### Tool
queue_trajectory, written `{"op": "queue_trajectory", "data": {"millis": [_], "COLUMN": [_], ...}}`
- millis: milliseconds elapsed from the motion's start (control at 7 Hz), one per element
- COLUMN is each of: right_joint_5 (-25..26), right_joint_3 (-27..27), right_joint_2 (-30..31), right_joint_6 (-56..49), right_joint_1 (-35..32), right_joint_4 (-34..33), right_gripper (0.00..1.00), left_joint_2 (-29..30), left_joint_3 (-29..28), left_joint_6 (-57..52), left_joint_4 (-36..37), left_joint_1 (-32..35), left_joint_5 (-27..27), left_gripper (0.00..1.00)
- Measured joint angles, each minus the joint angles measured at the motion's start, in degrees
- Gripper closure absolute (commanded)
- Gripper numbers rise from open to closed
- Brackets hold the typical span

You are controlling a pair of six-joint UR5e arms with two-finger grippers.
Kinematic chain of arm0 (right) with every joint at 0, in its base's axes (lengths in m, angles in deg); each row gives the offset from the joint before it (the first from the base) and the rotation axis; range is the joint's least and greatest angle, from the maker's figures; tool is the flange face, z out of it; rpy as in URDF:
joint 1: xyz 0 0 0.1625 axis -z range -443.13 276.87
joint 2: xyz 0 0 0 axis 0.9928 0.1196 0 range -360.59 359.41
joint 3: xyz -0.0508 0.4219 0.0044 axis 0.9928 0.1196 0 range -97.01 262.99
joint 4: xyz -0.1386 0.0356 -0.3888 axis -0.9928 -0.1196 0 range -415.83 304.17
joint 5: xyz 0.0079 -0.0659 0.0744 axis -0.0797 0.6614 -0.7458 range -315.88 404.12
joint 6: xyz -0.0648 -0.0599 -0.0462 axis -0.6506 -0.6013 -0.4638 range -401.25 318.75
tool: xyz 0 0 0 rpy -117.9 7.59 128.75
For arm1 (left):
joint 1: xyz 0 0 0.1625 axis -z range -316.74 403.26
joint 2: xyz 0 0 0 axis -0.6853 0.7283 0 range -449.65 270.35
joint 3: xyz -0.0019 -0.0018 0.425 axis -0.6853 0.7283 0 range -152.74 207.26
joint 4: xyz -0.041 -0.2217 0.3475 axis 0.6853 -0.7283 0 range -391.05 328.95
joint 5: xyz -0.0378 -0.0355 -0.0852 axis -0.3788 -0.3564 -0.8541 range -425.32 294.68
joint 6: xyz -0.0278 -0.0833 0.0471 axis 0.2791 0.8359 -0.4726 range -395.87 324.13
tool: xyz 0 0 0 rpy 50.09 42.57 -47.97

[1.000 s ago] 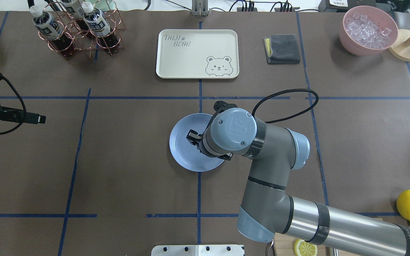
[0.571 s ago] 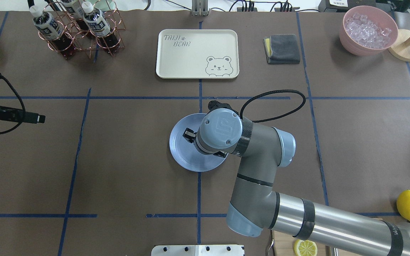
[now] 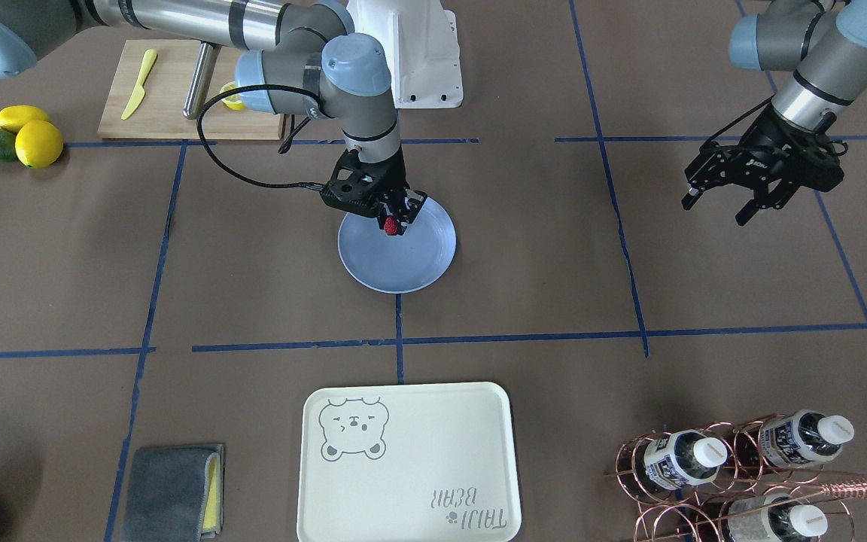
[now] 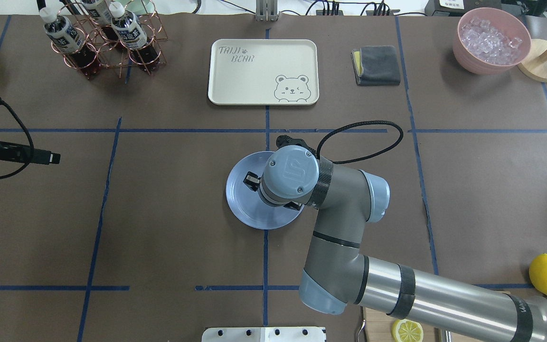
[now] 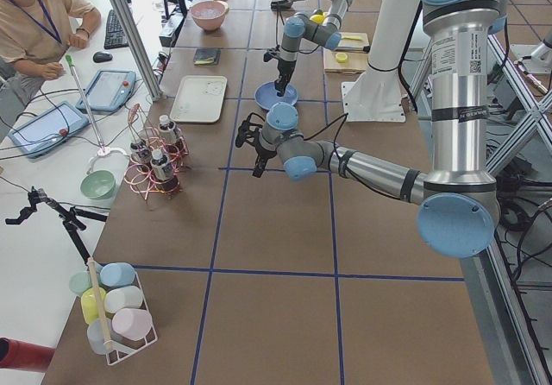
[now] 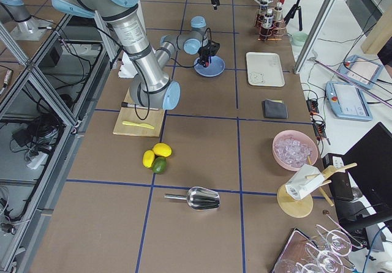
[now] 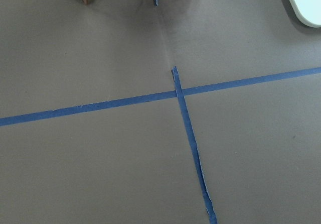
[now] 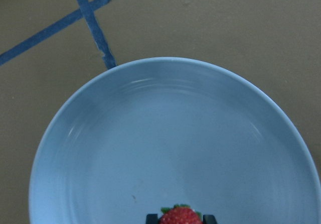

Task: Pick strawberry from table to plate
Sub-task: 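Lower the strawberry onto the plate and open the right gripper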

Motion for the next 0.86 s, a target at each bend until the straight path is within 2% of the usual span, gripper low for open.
{"op": "queue_trajectory", "data": {"millis": [857], "right_joint_5": [3.47], "right_joint_3": [1.51], "right_joint_2": [-0.77], "right_joint_6": [-0.34], "right_joint_1": [0.00], "right_joint_4": [0.12], "right_gripper": [1.00], "left_joint_2": [0.08], "left_joint_3": [-0.24], "left_joint_6": [0.01], "left_joint_4": [0.00], "left_joint_1": [-0.02], "left_joint_5": [0.17], "left_gripper": [0.01]}}
